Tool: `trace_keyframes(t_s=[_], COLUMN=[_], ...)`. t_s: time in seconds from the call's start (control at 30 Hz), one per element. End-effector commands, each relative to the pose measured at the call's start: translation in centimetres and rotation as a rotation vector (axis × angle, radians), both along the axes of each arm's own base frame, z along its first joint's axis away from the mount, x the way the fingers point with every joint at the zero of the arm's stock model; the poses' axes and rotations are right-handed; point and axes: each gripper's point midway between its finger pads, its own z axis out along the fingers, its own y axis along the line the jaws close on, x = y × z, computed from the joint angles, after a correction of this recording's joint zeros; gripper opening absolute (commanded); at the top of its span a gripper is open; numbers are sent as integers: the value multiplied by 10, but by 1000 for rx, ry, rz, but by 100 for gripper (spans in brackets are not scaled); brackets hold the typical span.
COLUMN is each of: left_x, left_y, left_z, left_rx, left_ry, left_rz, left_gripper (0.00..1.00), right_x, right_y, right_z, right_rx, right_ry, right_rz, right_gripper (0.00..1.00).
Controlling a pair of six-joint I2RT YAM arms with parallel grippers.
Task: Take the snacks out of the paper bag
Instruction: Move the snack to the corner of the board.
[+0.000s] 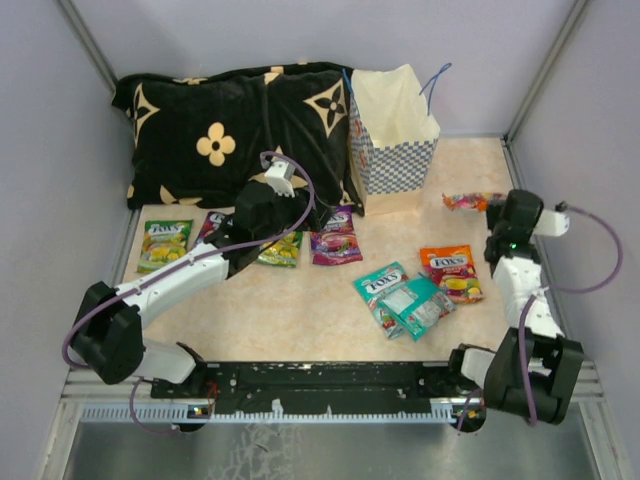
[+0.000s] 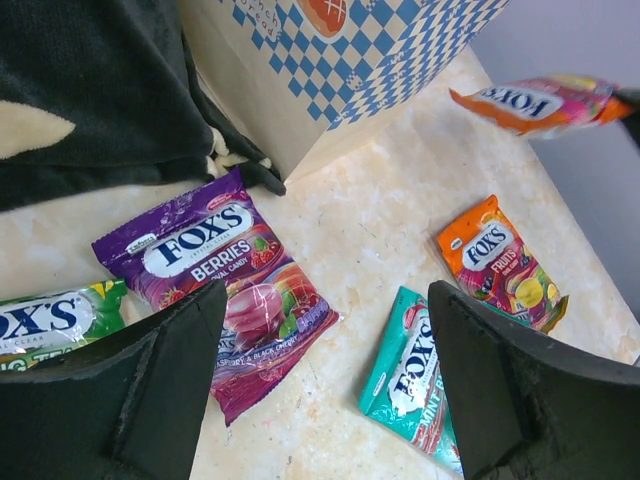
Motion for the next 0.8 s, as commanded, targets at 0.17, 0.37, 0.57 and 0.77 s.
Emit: trace_keyframes(t_s=[0.17,0.37,0.57,0.77], left_x=[-2,-10,-13,-20], left_y=[-5,-14,-17,-16], left_z=[-10,-17,-26,-31], left_rx=[18,51,75,92], left_ry=[24,36,56,66], left_rz=[-42,-131,-166,-193], left_gripper=[88,88,88,88], right_x=[-4,-19,-38,-30], right_y=[100,59,41,33], right_z=[2,18,-45,-81], right_rx=[-155,-336,61,283], right_ry=[1,185,92,-64], right_rz=[232,277,151,72], right_gripper=[99,99,89,49])
